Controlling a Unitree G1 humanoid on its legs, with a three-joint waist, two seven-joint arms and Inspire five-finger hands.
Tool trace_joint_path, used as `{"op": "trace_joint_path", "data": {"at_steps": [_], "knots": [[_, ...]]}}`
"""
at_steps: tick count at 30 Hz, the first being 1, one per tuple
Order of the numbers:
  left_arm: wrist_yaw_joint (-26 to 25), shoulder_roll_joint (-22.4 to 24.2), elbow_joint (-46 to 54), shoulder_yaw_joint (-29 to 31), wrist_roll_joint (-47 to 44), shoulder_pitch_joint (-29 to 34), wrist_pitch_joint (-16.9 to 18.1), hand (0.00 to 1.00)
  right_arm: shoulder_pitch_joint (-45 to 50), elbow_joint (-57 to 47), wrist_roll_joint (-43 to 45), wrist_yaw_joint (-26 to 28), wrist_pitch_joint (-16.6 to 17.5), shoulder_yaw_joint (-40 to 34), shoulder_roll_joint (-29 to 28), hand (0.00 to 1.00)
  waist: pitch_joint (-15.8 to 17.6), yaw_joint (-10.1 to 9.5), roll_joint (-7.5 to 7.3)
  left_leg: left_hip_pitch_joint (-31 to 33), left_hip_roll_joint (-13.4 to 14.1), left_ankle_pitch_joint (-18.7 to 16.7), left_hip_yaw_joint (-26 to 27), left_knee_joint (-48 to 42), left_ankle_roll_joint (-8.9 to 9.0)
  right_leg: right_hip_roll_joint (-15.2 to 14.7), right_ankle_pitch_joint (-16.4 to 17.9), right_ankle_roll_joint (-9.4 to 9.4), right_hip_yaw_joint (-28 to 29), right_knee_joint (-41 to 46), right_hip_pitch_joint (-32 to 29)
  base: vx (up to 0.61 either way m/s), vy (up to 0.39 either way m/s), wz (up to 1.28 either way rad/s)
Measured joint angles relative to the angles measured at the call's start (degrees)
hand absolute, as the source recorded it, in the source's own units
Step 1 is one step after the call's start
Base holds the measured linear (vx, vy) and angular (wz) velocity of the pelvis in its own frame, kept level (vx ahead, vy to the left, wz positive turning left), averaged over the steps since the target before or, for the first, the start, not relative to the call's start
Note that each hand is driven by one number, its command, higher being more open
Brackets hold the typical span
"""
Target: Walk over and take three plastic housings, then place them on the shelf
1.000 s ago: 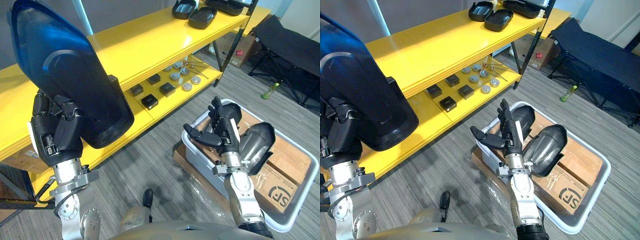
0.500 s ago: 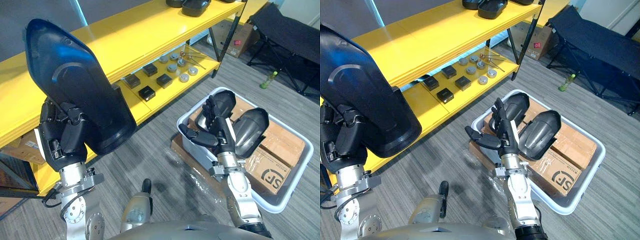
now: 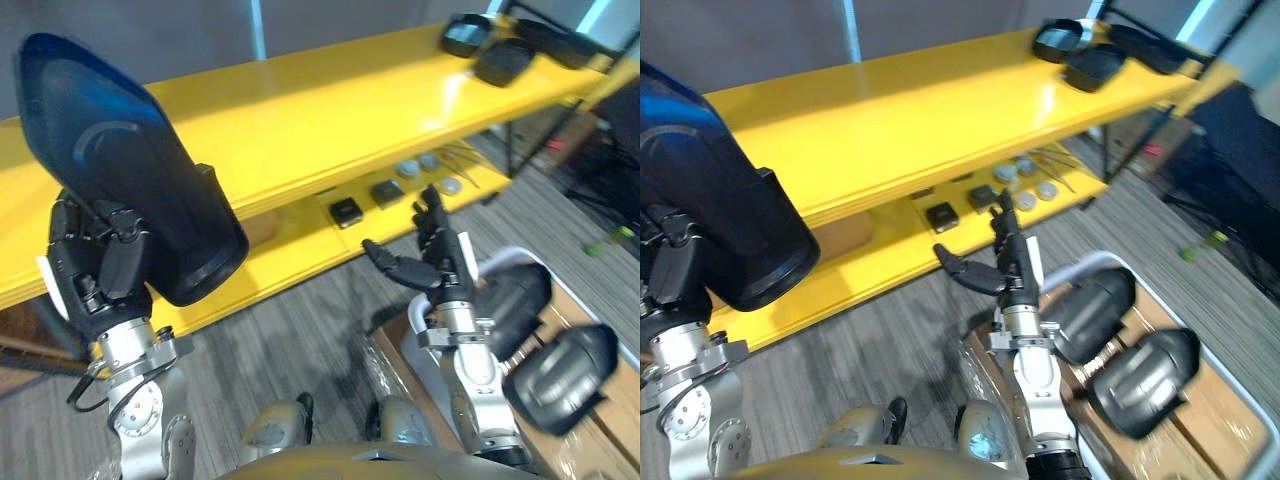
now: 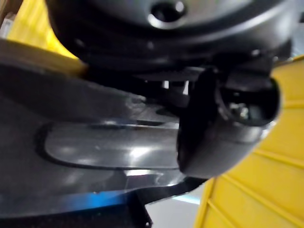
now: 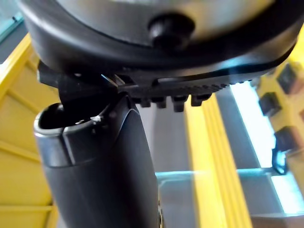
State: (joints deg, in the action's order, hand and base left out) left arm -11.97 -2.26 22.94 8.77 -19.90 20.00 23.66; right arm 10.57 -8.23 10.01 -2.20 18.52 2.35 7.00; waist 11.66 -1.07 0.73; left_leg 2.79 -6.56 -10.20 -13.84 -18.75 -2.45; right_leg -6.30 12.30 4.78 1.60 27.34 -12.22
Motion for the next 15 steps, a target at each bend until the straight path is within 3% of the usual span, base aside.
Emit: {"op": "trace_joint_path", "data": {"at_steps": [1, 2, 3, 4, 6, 8, 15], "knots": [[0.0, 0.0, -0.3, -0.3, 0.0, 0.4, 0.0, 0.00, -0.2, -0.8, 0.0, 0.0, 0.0, -1.0, 0.5, 1.00, -0.2, -0.13, -0.39, -1.4, -0.1, -0.4, 0.0, 0.0, 0.63, -0.4, -1.5, 1.10, -0.1, -3.2, 0.9, 0.33, -0.180, 1.21], [-0.1, -0.1, -0.3, -0.2, 0.0, 1.1, 0.0, 0.00, -0.5, -1.4, 0.1, -0.5, 0.0, -1.2, 1.4, 1.00, -1.1, -0.46, -1.31, -2.1, -0.3, -0.8, 0.6, -0.2, 1.27, -1.0, -5.2, 0.68, -1.2, -6.9, 1.8, 0.33, -0.211, 0.96], [-0.1, -0.6, 0.0, 0.5, 0.0, 1.5, 0.1, 0.00, -1.3, -1.8, 0.3, -1.0, 0.7, -1.3, 2.2, 1.00, -2.8, -0.60, -3.72, -2.4, -1.2, -2.1, 1.7, -0.7, 2.51, -2.0, -14.2, 0.38, -2.2, -11.2, 2.3, 0.34, -0.249, 0.88], [-0.1, -0.2, -0.3, 0.8, -0.4, 1.4, 0.1, 0.00, -2.6, -1.6, 0.6, -1.1, 1.0, -1.7, 3.9, 1.00, -3.6, -0.84, -2.80, -2.4, 0.3, -4.3, 2.5, -1.6, 2.31, -1.7, -12.0, 0.27, -4.1, -12.5, 3.8, 0.39, -0.273, 0.62], [0.0, 0.2, -0.3, 0.9, -1.9, 1.4, 0.0, 0.00, -5.4, -1.4, 1.9, -1.2, 1.0, -3.3, 6.0, 1.00, -4.1, -1.91, -0.31, -1.9, 4.3, -5.5, 4.6, -1.9, 3.13, 1.1, -13.7, -0.98, -6.5, -19.2, 7.4, 0.29, -0.201, 0.29], [1.8, 0.5, -0.4, 0.4, -2.5, 0.7, -0.2, 0.00, -5.2, -1.3, 2.1, -2.2, 1.1, -6.8, 6.0, 1.00, -4.7, -1.16, 0.65, -2.4, 6.9, -5.2, 9.0, 1.2, 3.56, 2.0, -14.7, -1.61, -9.3, -22.6, 9.6, 0.15, -0.115, 0.50], [5.3, 1.2, -0.4, 0.1, -1.9, 0.6, -0.2, 0.00, -0.4, -1.2, 3.8, -2.2, 1.3, -12.1, 0.6, 1.00, -5.0, 0.06, 0.94, -5.3, 6.9, -3.6, 11.4, 5.3, 3.88, 1.6, -15.2, -1.51, -9.3, -25.1, 11.8, 0.04, 0.000, -0.02]]}}
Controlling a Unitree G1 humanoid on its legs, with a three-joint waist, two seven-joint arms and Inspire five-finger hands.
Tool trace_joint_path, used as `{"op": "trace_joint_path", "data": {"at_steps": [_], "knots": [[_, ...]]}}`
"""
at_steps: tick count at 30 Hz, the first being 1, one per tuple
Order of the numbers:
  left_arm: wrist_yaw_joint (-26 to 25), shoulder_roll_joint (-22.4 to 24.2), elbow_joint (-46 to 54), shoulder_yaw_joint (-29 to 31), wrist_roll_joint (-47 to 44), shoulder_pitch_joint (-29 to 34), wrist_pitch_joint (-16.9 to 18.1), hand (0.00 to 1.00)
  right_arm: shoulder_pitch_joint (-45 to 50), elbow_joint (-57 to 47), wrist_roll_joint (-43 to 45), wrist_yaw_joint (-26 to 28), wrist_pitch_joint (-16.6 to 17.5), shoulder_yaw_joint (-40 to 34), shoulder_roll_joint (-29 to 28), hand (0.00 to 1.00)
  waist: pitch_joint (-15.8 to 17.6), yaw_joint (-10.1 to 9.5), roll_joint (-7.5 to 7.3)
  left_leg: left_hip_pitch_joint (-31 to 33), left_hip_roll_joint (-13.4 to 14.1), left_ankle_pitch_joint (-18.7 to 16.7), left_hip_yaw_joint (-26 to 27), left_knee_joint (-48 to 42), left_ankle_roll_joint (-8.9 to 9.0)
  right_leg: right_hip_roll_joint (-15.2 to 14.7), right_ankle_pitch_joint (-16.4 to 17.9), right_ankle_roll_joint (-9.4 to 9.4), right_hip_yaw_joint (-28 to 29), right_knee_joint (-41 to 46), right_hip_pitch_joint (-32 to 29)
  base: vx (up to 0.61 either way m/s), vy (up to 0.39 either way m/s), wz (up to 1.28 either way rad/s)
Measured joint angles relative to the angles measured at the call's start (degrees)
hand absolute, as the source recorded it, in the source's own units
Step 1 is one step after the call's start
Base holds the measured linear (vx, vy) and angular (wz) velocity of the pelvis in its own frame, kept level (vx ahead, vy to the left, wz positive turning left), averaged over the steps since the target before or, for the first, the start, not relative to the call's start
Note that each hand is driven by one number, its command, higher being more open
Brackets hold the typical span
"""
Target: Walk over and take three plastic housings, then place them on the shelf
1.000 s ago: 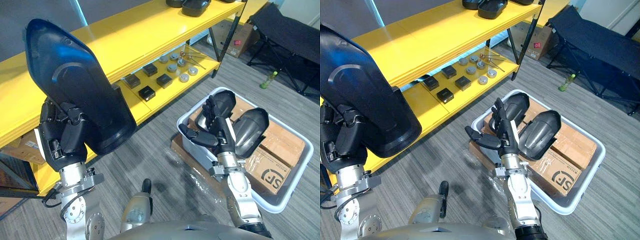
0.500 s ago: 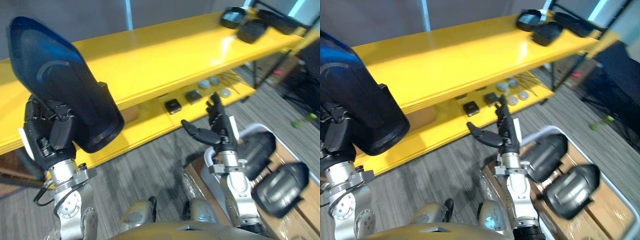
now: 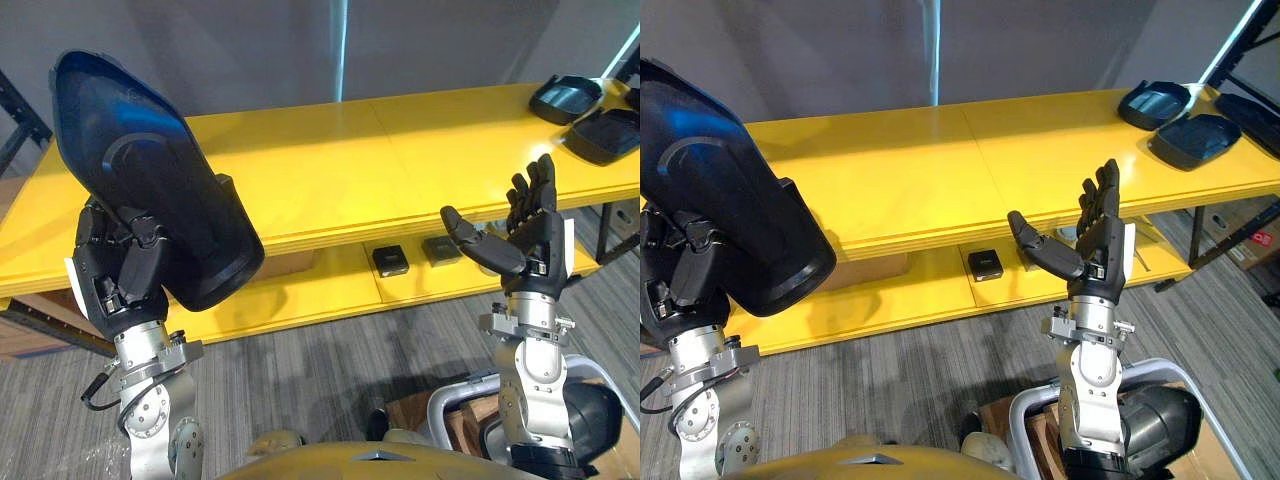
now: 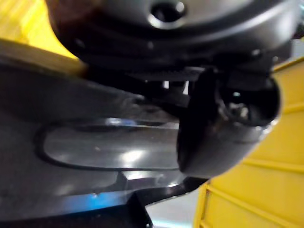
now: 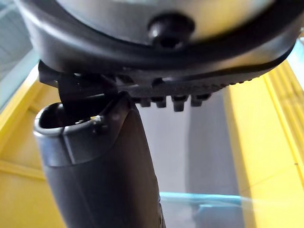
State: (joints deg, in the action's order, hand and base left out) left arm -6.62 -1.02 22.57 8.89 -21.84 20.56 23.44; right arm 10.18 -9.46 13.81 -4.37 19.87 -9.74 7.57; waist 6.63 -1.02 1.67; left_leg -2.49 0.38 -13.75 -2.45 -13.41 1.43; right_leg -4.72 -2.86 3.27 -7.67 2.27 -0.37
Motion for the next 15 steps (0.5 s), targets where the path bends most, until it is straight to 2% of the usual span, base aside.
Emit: {"op": "trace_joint_path", "data": {"at_steps": [6, 8, 9, 10, 11, 12, 13, 14, 15], "knots": [[1.3, 0.0, 0.0, -0.1, 0.0, 0.0, -0.3, 0.00, 2.7, 0.0, 1.3, 1.6, 0.3, 0.6, -2.4, 1.00, -0.1, 1.24, 0.32, 0.2, 0.5, -0.7, 1.6, -0.2, 0.47, 0.5, -0.7, -0.25, 0.4, -1.8, 0.6, -0.01, 0.011, -0.09], [0.6, -0.3, -0.3, -0.6, 1.8, 0.1, -1.4, 0.00, 2.8, -0.1, 2.9, 1.7, 0.3, 1.9, -2.4, 1.00, 0.5, 0.79, 1.61, -1.0, 2.5, -2.0, 3.1, -2.0, 2.26, 2.7, 1.3, -2.50, -0.2, 0.3, 1.1, 0.06, -0.068, -0.30], [0.5, -1.4, -1.4, -1.2, 2.6, -0.6, -1.8, 0.00, 2.8, -0.2, 3.0, 1.6, 0.9, 2.7, -2.5, 1.00, 1.0, 1.08, 1.34, 2.3, 3.4, -2.2, 4.2, -11.4, 2.27, 2.9, 3.7, -2.23, -0.4, 2.0, 2.0, 0.08, -0.070, -0.11], [0.7, -2.2, -3.1, -2.5, 3.2, -1.8, -3.4, 0.00, 2.7, -0.5, 2.9, 1.7, 1.1, 2.7, -1.7, 1.00, 1.8, 1.35, 2.32, 6.9, 5.2, -1.4, 5.4, -23.3, 3.40, 3.3, 4.8, -2.93, -0.8, 3.4, 2.9, 0.04, -0.051, -0.03], [1.2, -2.3, -4.1, -3.0, 3.7, -2.3, -4.2, 0.00, 2.6, -0.5, 2.9, 1.8, 1.1, 2.7, -1.1, 1.00, 2.3, 1.52, 2.66, 8.8, 5.9, 0.3, 6.1, -28.2, 4.22, 3.2, 5.4, -3.25, -0.7, 4.1, 3.5, -0.02, -0.047, -0.15], [2.0, -2.5, -5.6, -4.2, 4.3, -2.5, -5.5, 0.00, 2.5, -0.5, 3.0, 2.3, 1.4, 2.4, -0.5, 1.00, 2.7, 1.39, 2.31, 10.3, 6.8, -0.8, 7.5, -29.7, 3.18, 2.5, 6.3, -3.23, 0.1, 4.9, 3.9, 0.00, -0.016, -0.25], [3.0, -3.2, -6.1, -5.6, 4.3, -2.6, -6.4, 0.00, 2.4, -1.2, 4.2, 3.4, 1.9, 2.2, -0.6, 1.00, 2.7, 1.86, 2.63, 10.2, 7.5, -2.0, 7.8, -24.2, 2.65, 1.8, 7.0, -3.11, 0.5, 4.8, 4.4, 0.02, -0.015, -0.24], [3.7, -3.6, -6.3, -6.2, 4.3, -2.8, -6.6, 0.00, 2.4, -1.7, 5.3, 3.8, 1.9, 2.2, -0.6, 1.00, 2.7, 2.38, 2.65, 10.1, 7.8, -2.0, 7.8, -20.8, 2.56, 1.3, 7.2, -3.02, 0.8, 4.9, 4.5, 0.08, 0.016, -0.16], [5.0, -4.1, -6.3, -7.3, 4.3, -3.4, -7.2, 0.00, 2.4, -2.7, 6.3, 4.0, 1.9, 2.3, -0.6, 1.00, 2.7, 3.15, 2.64, 9.8, 8.4, -1.1, 8.0, -13.4, 2.85, 0.2, 7.7, -2.70, 1.6, 5.5, 4.5, 0.11, 0.071, -0.22]]}}
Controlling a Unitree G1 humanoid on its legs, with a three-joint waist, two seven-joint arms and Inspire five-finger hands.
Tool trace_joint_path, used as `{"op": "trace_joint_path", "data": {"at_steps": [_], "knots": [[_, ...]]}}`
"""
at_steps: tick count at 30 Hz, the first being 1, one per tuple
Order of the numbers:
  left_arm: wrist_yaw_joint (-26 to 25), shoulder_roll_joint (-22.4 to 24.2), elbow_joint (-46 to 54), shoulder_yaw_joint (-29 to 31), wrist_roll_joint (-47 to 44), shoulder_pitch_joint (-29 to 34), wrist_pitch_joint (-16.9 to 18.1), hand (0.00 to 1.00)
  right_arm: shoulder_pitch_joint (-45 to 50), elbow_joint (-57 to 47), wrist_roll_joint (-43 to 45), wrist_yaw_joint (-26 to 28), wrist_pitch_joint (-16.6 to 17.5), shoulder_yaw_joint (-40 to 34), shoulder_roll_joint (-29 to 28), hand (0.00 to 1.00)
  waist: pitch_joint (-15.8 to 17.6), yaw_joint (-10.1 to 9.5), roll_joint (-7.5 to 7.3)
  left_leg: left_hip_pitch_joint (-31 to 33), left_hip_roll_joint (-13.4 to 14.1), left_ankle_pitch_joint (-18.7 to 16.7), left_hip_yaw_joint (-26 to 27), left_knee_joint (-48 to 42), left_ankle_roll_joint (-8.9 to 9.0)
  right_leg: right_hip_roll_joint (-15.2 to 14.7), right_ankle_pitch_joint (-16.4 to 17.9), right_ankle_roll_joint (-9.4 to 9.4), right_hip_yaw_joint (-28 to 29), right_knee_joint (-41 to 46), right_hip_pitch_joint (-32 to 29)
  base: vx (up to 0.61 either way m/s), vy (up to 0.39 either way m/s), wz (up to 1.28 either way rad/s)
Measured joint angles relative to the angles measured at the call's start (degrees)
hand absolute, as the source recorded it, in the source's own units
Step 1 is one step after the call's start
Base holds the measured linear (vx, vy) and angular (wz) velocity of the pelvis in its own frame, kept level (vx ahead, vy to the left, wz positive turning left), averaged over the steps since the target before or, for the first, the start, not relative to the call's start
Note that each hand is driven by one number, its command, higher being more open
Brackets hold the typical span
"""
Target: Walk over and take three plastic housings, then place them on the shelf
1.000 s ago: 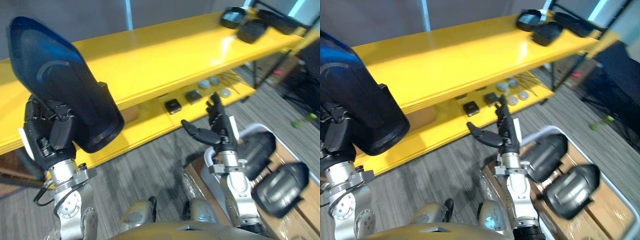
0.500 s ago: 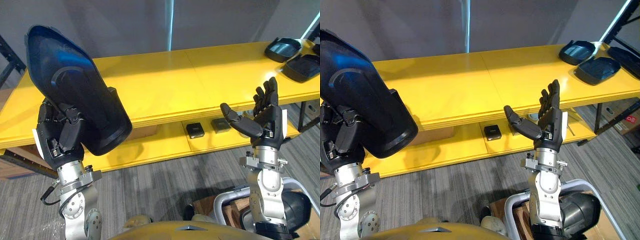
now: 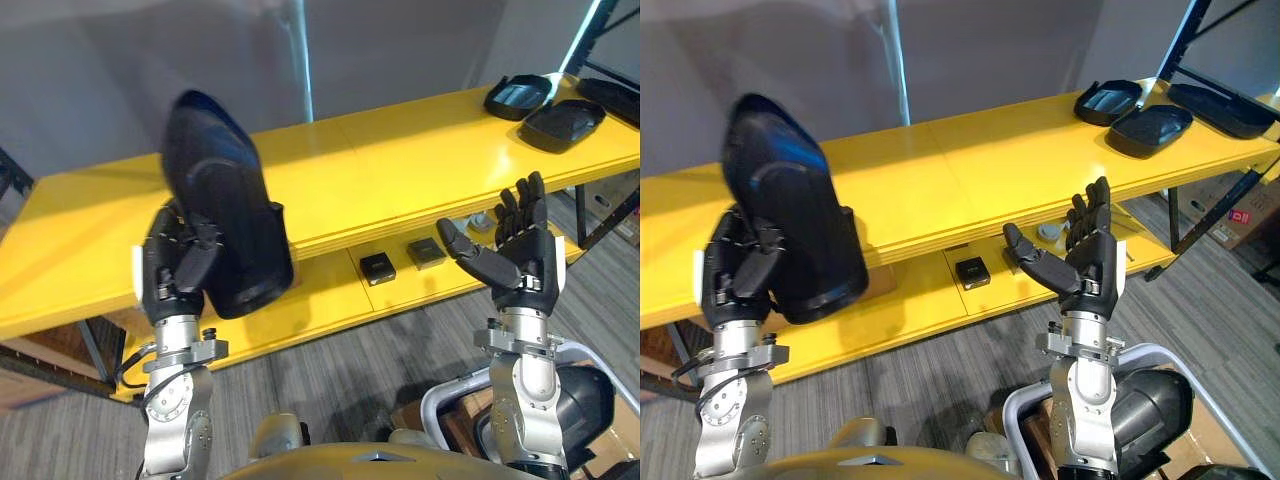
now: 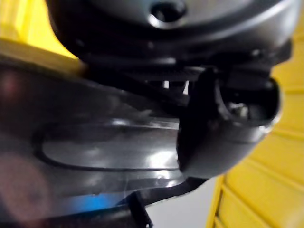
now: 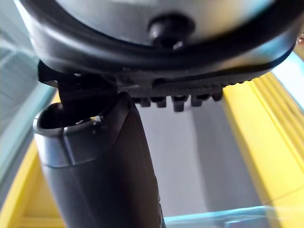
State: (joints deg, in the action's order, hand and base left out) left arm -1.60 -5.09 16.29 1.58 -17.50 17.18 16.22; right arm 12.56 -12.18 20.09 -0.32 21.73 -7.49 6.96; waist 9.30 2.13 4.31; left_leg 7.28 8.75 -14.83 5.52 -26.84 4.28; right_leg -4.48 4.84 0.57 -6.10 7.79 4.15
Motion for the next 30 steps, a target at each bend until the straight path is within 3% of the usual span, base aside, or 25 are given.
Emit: {"op": "trace_joint_path", "data": {"at_steps": [3, 5, 6, 8, 10, 11, 13, 18, 24, 30], "knots": [[1.6, -0.2, 0.0, -3.4, -0.1, -2.6, -2.1, 0.00, 0.0, -0.3, 0.6, -0.3, -0.2, 0.5, 0.9, 1.00, -0.2, 0.25, 0.42, -2.1, 0.8, 6.5, -1.8, 12.4, 1.26, -1.6, 1.9, 2.14, 2.6, 3.3, -1.5, 0.11, 0.169, -0.43], [2.4, -0.2, 0.0, -5.5, -0.5, -3.9, -3.9, 0.00, 0.2, -0.5, 0.8, -0.5, -0.2, 1.3, 2.6, 1.00, -1.3, 0.55, 2.01, -4.5, 1.7, 10.9, -1.9, 16.9, 2.40, -1.6, 3.6, 3.93, 5.5, 5.8, -3.2, 0.13, 0.307, -0.69], [2.6, -0.5, 0.0, -5.8, -0.6, -4.3, -4.8, 0.00, 0.2, -0.5, 0.8, -0.5, -0.2, 1.5, 2.7, 1.00, -1.2, 0.85, 1.60, -5.6, 1.3, 14.5, -1.1, 17.4, 3.66, -2.3, 4.0, 5.27, 6.6, 6.8, -3.6, 0.17, 0.331, -0.74], [1.7, -2.5, 0.0, -5.3, -2.1, -4.8, -7.5, 0.00, 1.1, -1.0, 1.2, 0.1, -0.5, 3.1, 0.1, 1.00, -1.8, 1.13, -1.63, -7.3, -1.5, 13.5, 4.5, 18.1, 1.82, -6.2, 3.0, 7.06, 6.9, 5.4, -4.6, 0.16, 0.309, -0.86], [0.0, -3.2, 0.0, -3.4, -2.9, -5.5, -10.0, 0.00, 1.0, -1.1, 2.3, 2.1, -1.2, 5.2, -1.2, 1.00, -1.8, 0.50, -3.27, -7.7, -1.4, 13.1, 8.5, 18.7, 1.17, -8.6, 0.3, 5.56, 2.1, 1.7, -4.9, 0.10, 0.238, -0.96], [-1.4, -4.0, 0.0, -2.1, -2.8, -6.2, -11.7, 0.00, 0.9, -1.1, 2.2, 3.0, -1.8, 6.7, -1.5, 1.00, -1.8, 0.51, -4.09, -7.8, -1.2, 13.0, 9.8, 19.1, 1.03, -8.8, -3.8, 6.45, -0.2, -1.1, -4.5, 0.11, 0.177, -0.80], [-3.4, -4.4, -0.1, -1.2, -2.9, -7.2, -13.1, 0.00, 0.3, -1.0, 1.6, 4.1, -2.4, 8.0, -1.4, 1.00, -1.8, 0.68, -4.70, -7.7, -1.4, 12.6, 10.4, 19.1, 1.11, -8.7, -5.8, 8.37, -1.1, -3.6, -3.8, 0.06, 0.043, -0.34], [-7.9, -3.2, 0.0, -4.0, -6.6, -12.2, -14.1, 0.00, 0.1, -0.8, 0.9, 3.9, -3.7, 8.5, -0.4, 1.00, -1.2, 1.27, -3.26, -7.6, -1.4, 12.0, 9.4, 19.2, 1.66, -8.3, -6.0, 8.30, -2.4, -5.1, -3.2, 0.00, -0.006, 0.03], [-15.2, -2.4, -0.2, -3.3, -12.4, -20.5, -14.3, 0.00, -1.3, 1.5, 0.9, 3.7, -4.7, 11.1, 0.3, 1.00, -0.9, 2.60, -3.33, -5.1, -1.2, 12.1, 9.5, 19.0, 1.70, -7.8, -7.7, 7.91, -2.1, -7.3, -4.9, -0.01, -0.005, -0.02], [-23.6, -2.9, -8.5, 0.3, -15.8, -32.7, -14.0, 0.00, -4.6, 3.5, 0.8, 3.9, -6.9, 15.0, 2.4, 1.00, 0.4, 3.53, -3.65, -4.9, -1.2, 12.1, 10.1, 18.9, 1.68, -7.7, -8.3, 7.84, -1.1, -7.4, -5.1, 0.01, 0.002, -0.05]]}}
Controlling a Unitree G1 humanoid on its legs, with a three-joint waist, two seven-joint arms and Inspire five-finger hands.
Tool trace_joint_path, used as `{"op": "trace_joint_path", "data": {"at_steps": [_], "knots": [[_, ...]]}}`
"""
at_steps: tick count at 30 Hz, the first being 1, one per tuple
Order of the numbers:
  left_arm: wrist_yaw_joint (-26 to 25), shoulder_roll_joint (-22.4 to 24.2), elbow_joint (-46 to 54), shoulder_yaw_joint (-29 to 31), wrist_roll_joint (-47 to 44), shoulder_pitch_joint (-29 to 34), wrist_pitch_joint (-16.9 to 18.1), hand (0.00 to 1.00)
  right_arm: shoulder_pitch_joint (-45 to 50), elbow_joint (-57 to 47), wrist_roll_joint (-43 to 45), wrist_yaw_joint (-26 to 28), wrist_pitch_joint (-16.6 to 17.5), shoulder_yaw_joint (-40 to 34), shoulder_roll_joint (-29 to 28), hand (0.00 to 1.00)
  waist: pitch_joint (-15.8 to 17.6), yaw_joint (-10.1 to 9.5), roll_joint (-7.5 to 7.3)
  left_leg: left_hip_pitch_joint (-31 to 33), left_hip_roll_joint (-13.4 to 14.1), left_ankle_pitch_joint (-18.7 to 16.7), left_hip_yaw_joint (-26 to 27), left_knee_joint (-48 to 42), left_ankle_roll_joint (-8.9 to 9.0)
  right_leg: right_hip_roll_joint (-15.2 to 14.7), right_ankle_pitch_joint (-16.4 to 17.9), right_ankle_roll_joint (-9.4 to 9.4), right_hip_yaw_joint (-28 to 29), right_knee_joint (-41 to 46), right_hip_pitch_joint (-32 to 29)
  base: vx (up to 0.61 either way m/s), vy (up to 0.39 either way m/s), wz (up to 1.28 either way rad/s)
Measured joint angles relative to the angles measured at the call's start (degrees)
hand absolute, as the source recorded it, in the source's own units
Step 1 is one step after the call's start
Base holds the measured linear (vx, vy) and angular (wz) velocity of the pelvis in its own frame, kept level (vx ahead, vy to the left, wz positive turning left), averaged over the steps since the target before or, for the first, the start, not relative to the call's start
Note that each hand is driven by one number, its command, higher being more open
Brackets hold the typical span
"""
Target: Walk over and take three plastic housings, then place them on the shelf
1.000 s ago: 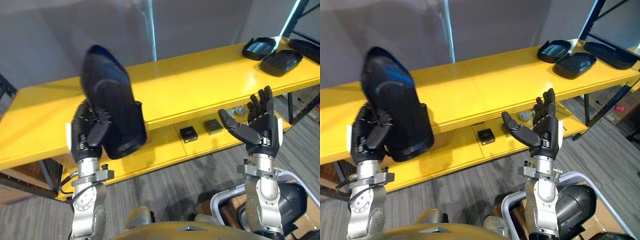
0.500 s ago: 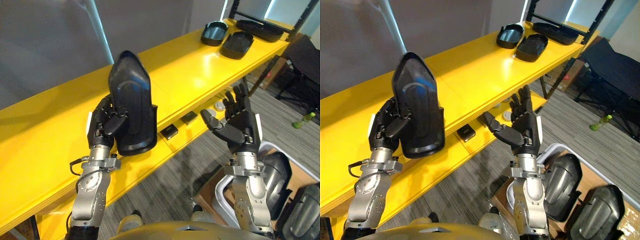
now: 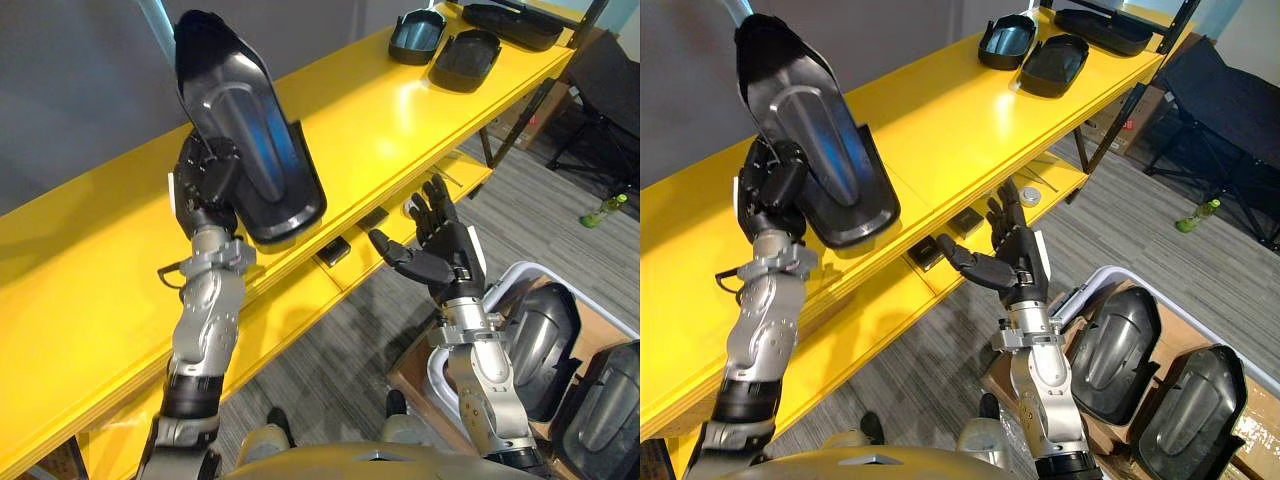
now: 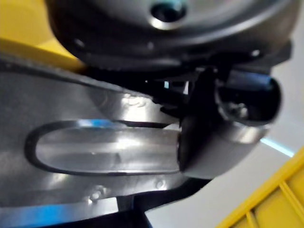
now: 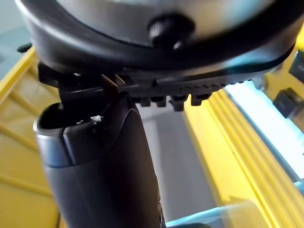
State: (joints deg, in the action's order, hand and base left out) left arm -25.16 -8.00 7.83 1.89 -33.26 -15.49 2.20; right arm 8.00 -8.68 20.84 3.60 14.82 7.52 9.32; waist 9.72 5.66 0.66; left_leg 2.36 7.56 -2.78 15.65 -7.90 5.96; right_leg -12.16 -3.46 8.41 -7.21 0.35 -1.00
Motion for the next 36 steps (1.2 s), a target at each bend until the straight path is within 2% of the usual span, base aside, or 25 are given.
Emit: {"op": "trace_joint_path", "data": {"at_steps": [2, 8, 10, 14, 18, 19, 24, 27, 32, 36], "knots": [[-3.3, -1.8, -3.9, 1.8, -0.3, -3.3, 0.0, 0.00, -0.7, 0.0, 0.0, 0.4, -0.5, 0.3, -0.1, 1.00, 1.0, 0.73, -0.22, 0.0, 0.0, -0.1, 0.3, 0.0, -0.04, 0.0, 0.0, 0.02, 0.4, 0.1, -0.2, -0.03, 0.003, -0.06], [-7.3, -6.1, -14.6, 5.6, -1.8, -9.5, -1.4, 0.00, -1.2, 0.0, 0.1, 1.1, -1.6, 0.2, 0.4, 1.00, 3.3, 1.36, -0.10, 0.7, 0.1, -0.7, 1.7, -1.2, -0.23, 0.0, -0.2, 0.23, 2.3, 0.6, -1.9, -0.02, 0.007, -0.13], [-7.5, -6.7, -16.1, 6.3, -3.3, -9.8, -1.7, 0.00, -1.8, 0.0, 0.1, 1.2, -2.0, 0.3, 0.9, 1.00, 4.1, 2.14, -0.03, 1.1, 0.1, -1.0, 1.6, -2.0, -0.33, 0.0, -0.2, 0.26, 2.5, 0.7, -2.0, -0.01, 0.006, -0.02], [-7.6, -6.7, -20.0, 6.2, -4.3, -11.2, -2.9, 0.00, -2.2, 0.0, 0.7, 1.4, -2.0, 0.5, 1.9, 1.00, 5.7, 2.36, 0.08, 1.1, 0.2, -1.1, 1.6, -2.2, -0.35, 0.0, -0.2, 0.28, 2.8, 0.8, -2.1, -0.01, 0.003, -0.02], [-7.4, -8.6, -22.1, 6.2, -3.0, -13.8, -5.1, 0.00, -2.4, -0.1, 3.2, 2.1, -2.4, 0.5, 2.2, 1.00, 7.7, 2.44, 0.65, 1.3, 0.5, -2.3, 2.1, -4.1, -0.46, 0.0, -0.2, 0.29, 3.6, 1.5, -2.3, -0.04, 0.017, -0.11], [-7.3, -9.2, -23.2, 6.2, -2.8, -14.1, -5.1, 1.00, -2.4, -0.1, 3.3, 2.1, -2.5, 0.6, 2.2, 1.00, 7.8, 2.48, 0.71, 1.7, 0.6, -2.6, 2.5, -4.7, -0.52, 0.0, -0.2, 0.35, 4.2, 1.7, -2.9, -0.04, 0.025, -0.15], [-5.4, -11.4, -26.2, 5.8, -2.7, -16.0, -5.7, 1.00, -2.3, -0.1, 4.7, 2.1, -2.8, 0.4, 2.6, 1.00, 8.0, 2.47, 0.77, 3.1, 1.0, -3.1, 2.5, -6.6, -0.69, 0.0, -0.4, 0.63, 4.4, 2.0, -3.7, -0.04, 0.013, -0.03], [-4.8, -12.7, -28.2, 5.7, -2.7, -17.7, -5.9, 1.00, -3.2, -0.4, 5.0, 2.2, -2.8, 0.6, 3.4, 1.00, 9.3, 2.46, 0.74, 3.3, 1.2, -3.7, 2.5, -7.8, -0.53, 0.0, -0.4, 0.65, 4.9, 2.5, -3.8, -0.07, 0.022, -0.06], [-5.4, -13.3, -30.3, 5.6, -2.7, -18.9, -5.9, 1.00, -3.3, -0.6, 5.2, 2.1, -2.8, 1.2, 4.5, 1.00, 9.6, 2.54, 0.83, 3.4, 1.2, -3.8, 2.5, -8.0, -0.52, 0.0, -0.5, 0.79, 5.2, 2.5, -4.1, -0.02, 0.007, -0.02], [-7.9, -13.4, -32.0, 5.2, -2.7, -20.7, -6.0, 1.00, -3.4, -1.2, 5.3, 2.1, -2.8, 1.8, 4.5, 1.00, 10.0, 2.61, 1.11, 3.4, 1.2, -3.8, 2.5, -8.0, -0.53, 0.0, -0.6, 0.87, 5.3, 2.5, -4.1, 0.00, 0.000, 0.00]]}}
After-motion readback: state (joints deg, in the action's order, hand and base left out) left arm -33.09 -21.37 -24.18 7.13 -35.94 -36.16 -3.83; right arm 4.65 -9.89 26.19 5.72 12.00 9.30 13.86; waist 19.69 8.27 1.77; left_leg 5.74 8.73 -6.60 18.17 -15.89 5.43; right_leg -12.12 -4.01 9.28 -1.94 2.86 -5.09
